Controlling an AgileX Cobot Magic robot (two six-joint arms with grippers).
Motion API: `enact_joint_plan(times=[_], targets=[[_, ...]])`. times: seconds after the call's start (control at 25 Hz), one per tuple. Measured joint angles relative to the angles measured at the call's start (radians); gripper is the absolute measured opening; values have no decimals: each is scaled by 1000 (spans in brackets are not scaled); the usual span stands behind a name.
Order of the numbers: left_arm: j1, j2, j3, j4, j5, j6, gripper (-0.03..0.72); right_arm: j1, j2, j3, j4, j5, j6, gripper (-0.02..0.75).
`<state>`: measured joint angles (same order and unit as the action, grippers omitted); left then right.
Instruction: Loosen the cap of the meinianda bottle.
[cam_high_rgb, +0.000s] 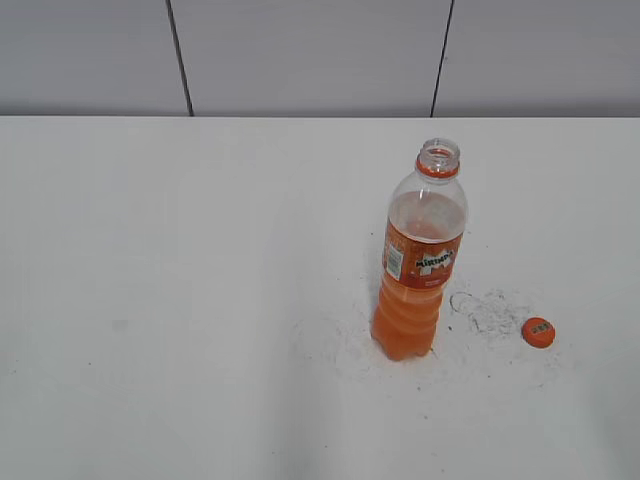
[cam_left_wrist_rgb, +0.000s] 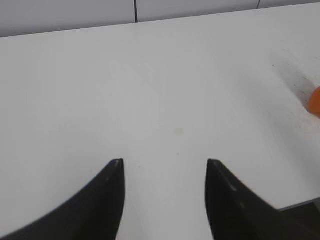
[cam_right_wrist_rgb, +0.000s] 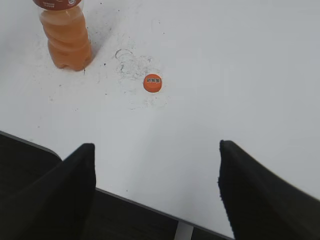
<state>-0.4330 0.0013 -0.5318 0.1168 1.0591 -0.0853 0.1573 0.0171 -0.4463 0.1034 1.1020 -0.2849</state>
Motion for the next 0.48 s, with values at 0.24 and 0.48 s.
enact_joint_plan(times=[0.24,0.48], targets=[[0,0,0,-67,-4,85,370,0,0,0,-1,0,0,566],[0,0,0,-81,-4,85,365,0,0,0,-1,-1,1,566]])
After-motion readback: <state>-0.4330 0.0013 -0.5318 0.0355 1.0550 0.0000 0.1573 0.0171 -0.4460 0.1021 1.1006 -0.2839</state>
